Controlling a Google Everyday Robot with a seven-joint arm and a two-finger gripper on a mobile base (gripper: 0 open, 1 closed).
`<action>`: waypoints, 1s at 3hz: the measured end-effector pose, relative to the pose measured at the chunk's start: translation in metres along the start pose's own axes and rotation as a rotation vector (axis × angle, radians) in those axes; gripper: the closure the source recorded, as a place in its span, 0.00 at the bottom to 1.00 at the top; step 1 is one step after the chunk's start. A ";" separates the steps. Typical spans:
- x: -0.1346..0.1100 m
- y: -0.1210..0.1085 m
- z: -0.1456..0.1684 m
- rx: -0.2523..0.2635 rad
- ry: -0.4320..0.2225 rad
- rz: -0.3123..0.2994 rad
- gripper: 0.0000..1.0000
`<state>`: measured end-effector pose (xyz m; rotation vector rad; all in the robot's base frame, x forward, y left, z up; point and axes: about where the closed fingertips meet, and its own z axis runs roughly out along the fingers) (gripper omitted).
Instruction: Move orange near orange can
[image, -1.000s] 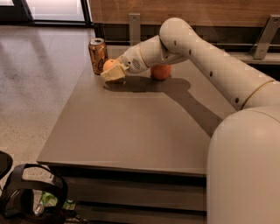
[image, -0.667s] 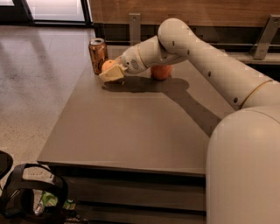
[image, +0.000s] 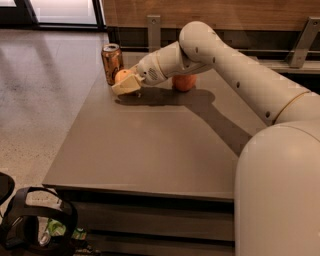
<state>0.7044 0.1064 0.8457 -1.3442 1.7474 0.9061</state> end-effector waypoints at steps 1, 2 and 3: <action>0.000 0.001 0.003 -0.005 0.001 0.000 0.13; 0.000 0.002 0.006 -0.010 0.002 0.000 0.00; 0.000 0.002 0.006 -0.010 0.002 0.000 0.00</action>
Offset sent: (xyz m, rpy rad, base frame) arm -0.0006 0.0022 -0.0012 0.0001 0.0021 0.0036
